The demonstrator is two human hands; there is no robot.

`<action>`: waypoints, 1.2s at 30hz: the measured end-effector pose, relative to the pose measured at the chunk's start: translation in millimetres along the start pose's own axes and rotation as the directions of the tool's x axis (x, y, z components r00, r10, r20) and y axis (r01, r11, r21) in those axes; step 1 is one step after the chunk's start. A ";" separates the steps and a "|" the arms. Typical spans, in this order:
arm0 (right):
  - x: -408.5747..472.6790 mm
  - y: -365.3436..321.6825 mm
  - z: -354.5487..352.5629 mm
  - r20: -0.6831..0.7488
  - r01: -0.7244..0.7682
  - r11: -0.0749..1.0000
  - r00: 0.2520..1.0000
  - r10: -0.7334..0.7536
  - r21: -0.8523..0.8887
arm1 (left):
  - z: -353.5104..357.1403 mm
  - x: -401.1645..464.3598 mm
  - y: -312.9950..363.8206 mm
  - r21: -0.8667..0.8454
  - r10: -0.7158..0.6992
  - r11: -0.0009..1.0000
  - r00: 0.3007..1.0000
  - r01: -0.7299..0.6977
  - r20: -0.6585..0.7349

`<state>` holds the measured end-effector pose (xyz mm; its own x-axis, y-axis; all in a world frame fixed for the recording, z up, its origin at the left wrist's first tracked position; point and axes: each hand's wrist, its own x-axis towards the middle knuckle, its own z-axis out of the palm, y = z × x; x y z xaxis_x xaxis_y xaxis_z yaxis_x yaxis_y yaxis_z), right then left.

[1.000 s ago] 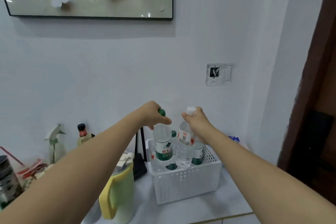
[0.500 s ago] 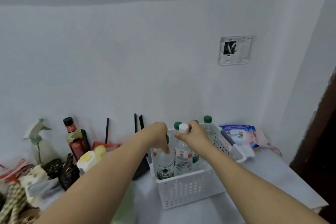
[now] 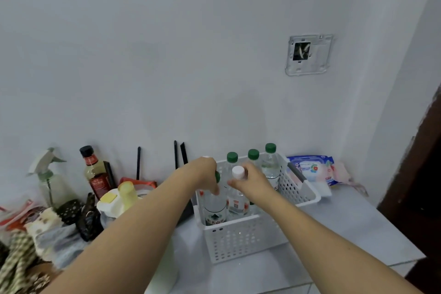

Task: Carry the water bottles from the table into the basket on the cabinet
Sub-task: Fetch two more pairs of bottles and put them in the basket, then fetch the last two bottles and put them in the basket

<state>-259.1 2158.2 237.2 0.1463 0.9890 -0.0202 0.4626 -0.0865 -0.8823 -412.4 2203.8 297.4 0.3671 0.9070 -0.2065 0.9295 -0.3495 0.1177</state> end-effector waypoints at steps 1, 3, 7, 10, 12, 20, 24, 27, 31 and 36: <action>-6.3 -2.1 -5.5 0.022 -0.005 1.000 1.000 0.005 0.004 | -3.1 -3.8 0.9 0.007 -0.003 1.000 1.000 0.003 -0.007; -22.2 -7.7 -20.3 0.040 -0.001 1.000 0.999 0.002 -0.017 | -12.6 -13.2 3.9 0.011 0.004 1.000 0.998 -0.003 -0.056; -61.6 -22.9 -59.0 -0.049 0.012 0.993 0.999 -0.017 -0.117 | -32.3 -38.9 21.1 0.033 0.040 0.999 0.955 -0.032 -0.294; -95.7 -30.4 -89.9 -0.119 0.056 0.981 0.990 -0.079 -0.185 | -36.9 -60.2 43.6 0.011 0.068 0.997 0.898 -0.071 -0.436; -119.1 -30.8 -108.7 -0.123 0.069 0.970 0.987 -0.099 -0.233 | -35.3 -74.1 61.2 0.012 0.093 0.995 0.876 -0.099 -0.473; -223.0 -12.0 -182.3 -0.227 -0.063 0.848 0.971 -0.068 -0.527 | -21.4 -138.2 159.2 0.067 0.319 0.937 0.756 -0.344 -0.571; -283.9 -3.4 -223.0 -0.320 -0.176 0.804 0.947 -0.018 -0.568 | -18.1 -159.0 222.0 0.092 0.436 0.878 0.707 -0.469 -0.558; -334.6 2.0 -259.2 -0.433 -0.278 0.804 0.901 0.028 -0.526 | -15.8 -173.5 276.1 0.108 0.541 0.806 0.650 -0.582 -0.534; -417.9 12.0 -307.3 -0.597 -0.457 0.757 0.794 0.111 -0.467 | -12.8 -200.3 357.6 0.086 0.670 0.665 0.543 -0.741 -0.506; -532.0 22.7 -345.6 -0.765 -0.669 0.655 0.609 0.211 -0.351 | -0.2 -263.7 454.7 0.072 0.807 0.466 0.390 -0.882 -0.445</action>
<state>-24.2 1588.7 390.5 0.8554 0.4923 0.1610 0.5126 -0.7601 -0.3994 -86.5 1805.8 405.5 0.8773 0.1760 0.4464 0.1117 -0.9797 0.1667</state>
